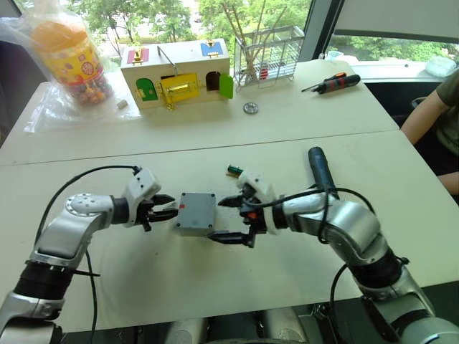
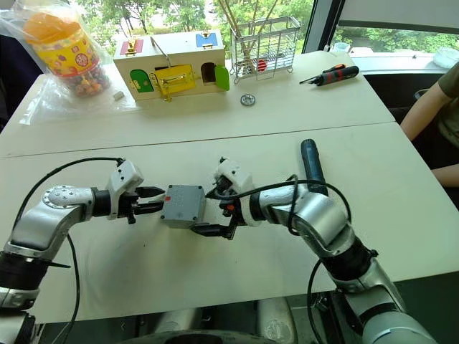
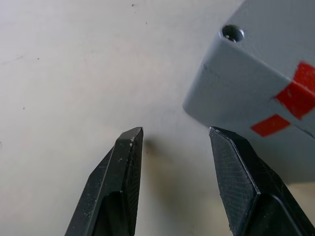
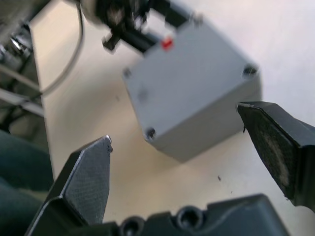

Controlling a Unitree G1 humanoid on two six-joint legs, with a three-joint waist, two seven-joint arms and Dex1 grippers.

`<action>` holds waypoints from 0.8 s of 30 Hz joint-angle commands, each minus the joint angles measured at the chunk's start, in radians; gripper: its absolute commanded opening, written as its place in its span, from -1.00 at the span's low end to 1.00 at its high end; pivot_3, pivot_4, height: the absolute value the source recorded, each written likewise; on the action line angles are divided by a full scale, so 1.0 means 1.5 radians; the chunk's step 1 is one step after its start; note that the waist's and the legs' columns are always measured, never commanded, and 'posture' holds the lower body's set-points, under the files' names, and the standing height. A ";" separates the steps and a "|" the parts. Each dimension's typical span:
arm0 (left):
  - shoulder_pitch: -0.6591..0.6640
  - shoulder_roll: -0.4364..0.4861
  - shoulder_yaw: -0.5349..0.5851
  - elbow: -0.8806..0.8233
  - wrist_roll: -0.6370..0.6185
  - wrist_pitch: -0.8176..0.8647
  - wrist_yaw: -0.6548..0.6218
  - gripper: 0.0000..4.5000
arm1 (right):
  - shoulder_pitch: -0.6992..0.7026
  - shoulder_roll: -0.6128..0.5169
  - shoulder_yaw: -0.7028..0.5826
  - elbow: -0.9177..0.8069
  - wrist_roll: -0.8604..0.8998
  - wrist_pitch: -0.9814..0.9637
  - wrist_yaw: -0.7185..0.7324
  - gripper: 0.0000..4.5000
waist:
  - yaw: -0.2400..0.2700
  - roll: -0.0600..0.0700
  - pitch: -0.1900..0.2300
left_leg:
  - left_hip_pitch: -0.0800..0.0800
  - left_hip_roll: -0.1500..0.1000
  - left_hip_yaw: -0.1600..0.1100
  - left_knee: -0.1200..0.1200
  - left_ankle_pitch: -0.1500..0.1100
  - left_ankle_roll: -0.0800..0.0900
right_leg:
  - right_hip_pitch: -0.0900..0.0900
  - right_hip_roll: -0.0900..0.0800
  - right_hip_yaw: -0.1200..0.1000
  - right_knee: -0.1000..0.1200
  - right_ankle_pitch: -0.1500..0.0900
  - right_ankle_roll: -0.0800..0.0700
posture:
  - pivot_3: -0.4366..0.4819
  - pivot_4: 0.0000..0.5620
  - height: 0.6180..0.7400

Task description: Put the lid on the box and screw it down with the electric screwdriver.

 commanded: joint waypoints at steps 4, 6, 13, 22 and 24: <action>-0.045 0.079 0.079 -0.090 -0.086 0.069 -0.051 -0.04 | 0.057 -0.043 -0.087 0.004 -0.027 -0.094 -0.012 0.99 | 0.003 0.000 0.000 | 0.000 0.000 0.000 0.000 -0.002 0.003 | 0.000 0.000 0.000 0.000 0.000 0.000 | -0.05 -0.47 1.00; -0.061 0.088 0.075 -0.133 -0.110 0.094 -0.059 -0.04 | 0.074 -0.047 -0.074 0.029 -0.052 -0.133 -0.013 0.99 | 0.003 -0.001 0.000 | 0.000 0.000 0.000 0.000 -0.002 0.003 | 0.001 0.000 0.000 0.000 0.000 0.000 | -0.05 -0.47 1.00; -0.084 0.078 0.028 -0.226 -0.152 0.142 -0.046 -0.04 | 0.096 -0.006 -0.013 0.107 -0.127 -0.238 -0.030 0.40 | -0.004 -0.001 0.000 | 0.000 0.000 0.001 0.000 0.000 0.000 | 0.000 0.000 0.001 0.000 0.000 0.000 | -0.05 -0.47 1.00; -0.066 0.081 0.003 -0.231 -0.143 0.131 -0.033 -0.04 | 0.095 0.022 0.002 0.142 -0.164 -0.270 -0.038 0.24 | 0.002 -0.001 0.000 | 0.000 0.000 0.001 0.000 0.000 0.000 | 0.001 0.001 0.000 0.000 0.000 0.000 | -0.05 -0.47 1.00; -0.064 0.080 -0.002 -0.229 -0.140 0.127 -0.030 -0.04 | 0.096 0.025 0.004 0.147 -0.169 -0.272 -0.038 0.24 | 0.001 -0.001 0.000 | 0.000 0.000 0.001 0.000 0.000 0.000 | 0.001 0.001 0.000 0.000 0.000 0.000 | -0.05 -0.47 1.00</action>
